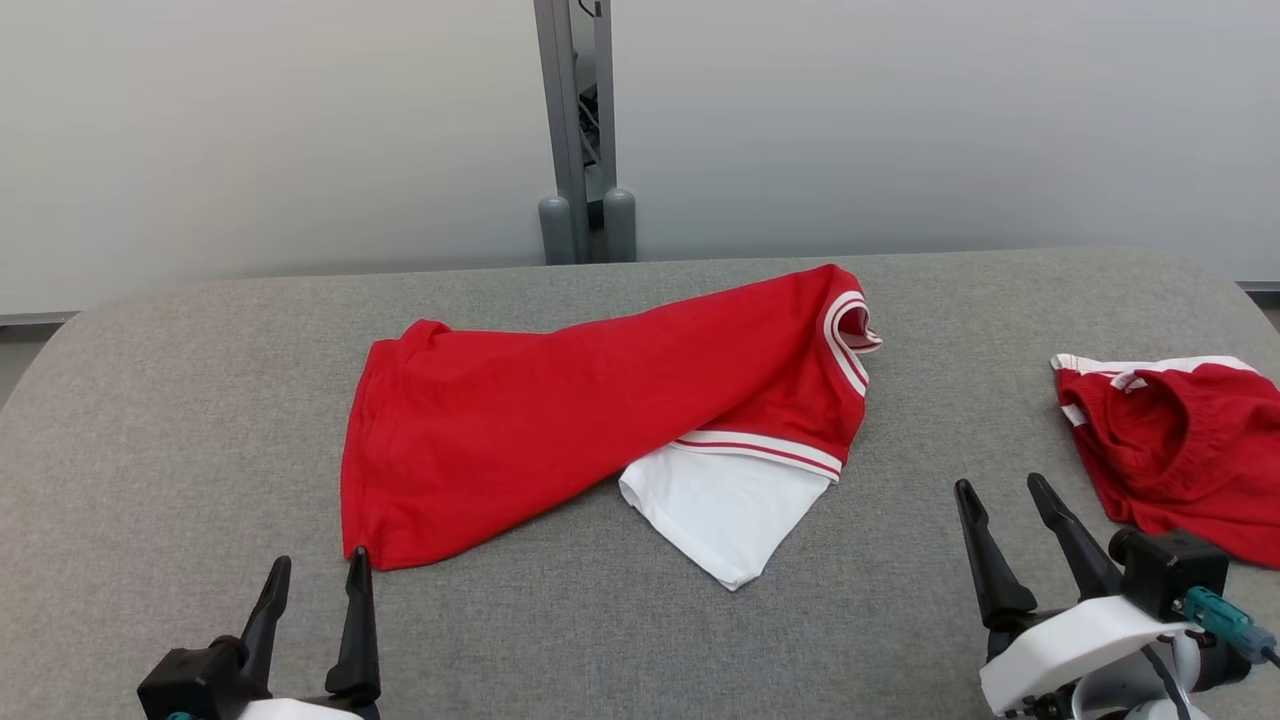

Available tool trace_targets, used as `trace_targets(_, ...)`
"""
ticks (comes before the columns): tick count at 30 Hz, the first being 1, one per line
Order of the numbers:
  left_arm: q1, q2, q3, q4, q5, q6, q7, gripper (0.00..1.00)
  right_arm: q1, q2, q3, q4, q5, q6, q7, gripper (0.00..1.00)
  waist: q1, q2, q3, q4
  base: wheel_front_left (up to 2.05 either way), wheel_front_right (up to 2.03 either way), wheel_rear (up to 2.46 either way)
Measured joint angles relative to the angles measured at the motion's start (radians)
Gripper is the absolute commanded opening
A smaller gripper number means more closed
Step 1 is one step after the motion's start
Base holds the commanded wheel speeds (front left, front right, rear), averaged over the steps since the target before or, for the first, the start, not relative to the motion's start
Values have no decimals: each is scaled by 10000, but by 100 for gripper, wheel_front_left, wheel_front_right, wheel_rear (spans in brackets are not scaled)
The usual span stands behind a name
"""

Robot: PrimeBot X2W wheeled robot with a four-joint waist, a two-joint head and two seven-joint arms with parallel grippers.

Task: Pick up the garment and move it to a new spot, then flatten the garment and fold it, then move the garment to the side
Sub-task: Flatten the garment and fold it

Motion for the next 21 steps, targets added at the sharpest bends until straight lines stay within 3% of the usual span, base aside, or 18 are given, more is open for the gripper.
trace_targets(12, -2, 0, -125, 50, -29, 8, 8, 100, -9, -2, 247, 151, 380, 0, 115, 100, 0, 0, 49, 106, 0, 0, 0)
trace_targets(21, -160, -144, -307, 188, -31, -52, -50, 100, -294, -8, 729, 1256, 1590, 0, 1425, 100, 0, 0, 179, 428, 0, 0, 0)
